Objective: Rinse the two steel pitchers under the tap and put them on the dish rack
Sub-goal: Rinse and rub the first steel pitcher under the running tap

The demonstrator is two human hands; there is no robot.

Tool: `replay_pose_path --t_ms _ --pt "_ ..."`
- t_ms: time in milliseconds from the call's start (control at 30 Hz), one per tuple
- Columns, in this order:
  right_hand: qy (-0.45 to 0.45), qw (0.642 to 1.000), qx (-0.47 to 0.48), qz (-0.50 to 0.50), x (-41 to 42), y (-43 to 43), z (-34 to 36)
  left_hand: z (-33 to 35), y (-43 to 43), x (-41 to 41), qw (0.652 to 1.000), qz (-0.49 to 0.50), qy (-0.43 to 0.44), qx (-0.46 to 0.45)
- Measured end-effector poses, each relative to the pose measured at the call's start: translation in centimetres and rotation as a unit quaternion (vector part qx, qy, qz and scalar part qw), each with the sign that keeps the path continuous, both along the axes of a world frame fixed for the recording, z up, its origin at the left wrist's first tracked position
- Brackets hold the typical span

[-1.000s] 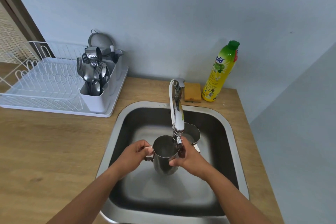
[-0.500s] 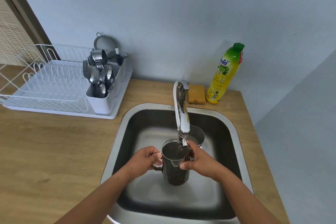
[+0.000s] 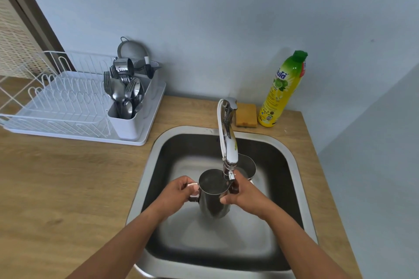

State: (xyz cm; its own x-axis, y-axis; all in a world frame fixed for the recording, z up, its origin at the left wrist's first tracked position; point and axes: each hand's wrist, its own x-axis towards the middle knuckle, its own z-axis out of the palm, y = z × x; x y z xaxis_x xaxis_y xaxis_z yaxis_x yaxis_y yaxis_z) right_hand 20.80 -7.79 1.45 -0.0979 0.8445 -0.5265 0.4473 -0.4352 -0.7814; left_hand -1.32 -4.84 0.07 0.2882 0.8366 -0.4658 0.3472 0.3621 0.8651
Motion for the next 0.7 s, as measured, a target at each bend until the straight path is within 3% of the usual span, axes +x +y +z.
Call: replay_pose_path --t_ms 133,333,500,700 --pt "0.020 1.000 0.002 -0.011 0.4 0.6 -0.3 -0.1 0.8 -0.5 1.000 -0.019 0.000 -0.005" --pt "0.083 0.995 -0.013 -0.050 0.2 1.9 0.0 -0.1 1.8 0.6 0.998 0.046 -0.022 -0.034" --pt "0.032 0.997 -0.043 -0.053 -0.1 3.3 0.5 -0.6 2.6 0.8 0.994 0.057 -0.027 -0.094" --pt "0.031 0.995 -0.062 -0.074 -0.6 4.4 0.9 -0.7 3.3 1.3 0.983 0.090 -0.049 -0.155"
